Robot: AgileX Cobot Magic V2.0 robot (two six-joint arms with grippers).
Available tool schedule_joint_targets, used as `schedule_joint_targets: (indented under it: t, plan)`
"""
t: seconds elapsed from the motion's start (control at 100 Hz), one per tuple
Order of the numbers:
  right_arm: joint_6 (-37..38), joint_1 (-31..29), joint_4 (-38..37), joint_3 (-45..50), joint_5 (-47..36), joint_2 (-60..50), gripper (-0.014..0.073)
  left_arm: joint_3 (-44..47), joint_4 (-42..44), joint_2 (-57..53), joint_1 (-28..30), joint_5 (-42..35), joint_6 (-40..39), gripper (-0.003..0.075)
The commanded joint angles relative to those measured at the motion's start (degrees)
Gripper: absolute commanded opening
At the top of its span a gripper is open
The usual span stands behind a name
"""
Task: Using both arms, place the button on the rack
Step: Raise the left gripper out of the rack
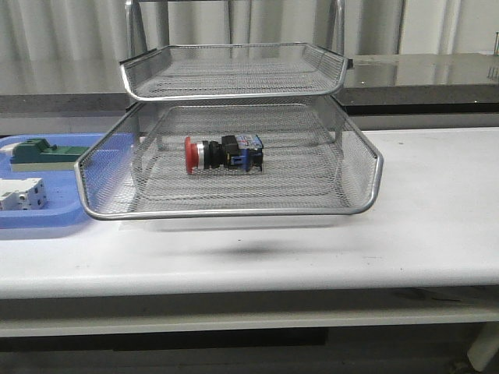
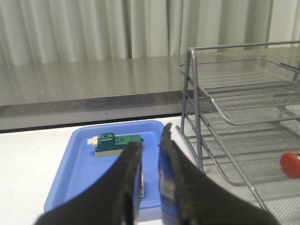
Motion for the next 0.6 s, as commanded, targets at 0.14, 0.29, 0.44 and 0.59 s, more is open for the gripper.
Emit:
schedule_joint_targets:
  t: [0.14,0.29,0.44,0.59]
  plan:
    - [-0.21,-0.09,-1.76,-1.49,-2.81,0.11,-0.0066,-1.69,-0.87,0.44,0.20,-4.63,-0.50,-0.0020]
    - [-0.21,-0.09,-1.76,-1.49,-2.81,0.11,-0.0066,-1.69,-0.87,0.44,0.20,-4.63,-0.50,-0.0020]
    - [-0.21,-0.09,-1.88,-1.49,-5.10,0.11,-0.0066,-1.69,-0.87,0.44,0.20,-4.63,-0.50,-0.0020]
    - [-0.21,-0.09,-0.35,-1.49,-6.77,0.11,-0.0066,-1.69,-0.87,0.44,0.20,-4.63,-0.50,-0.0020]
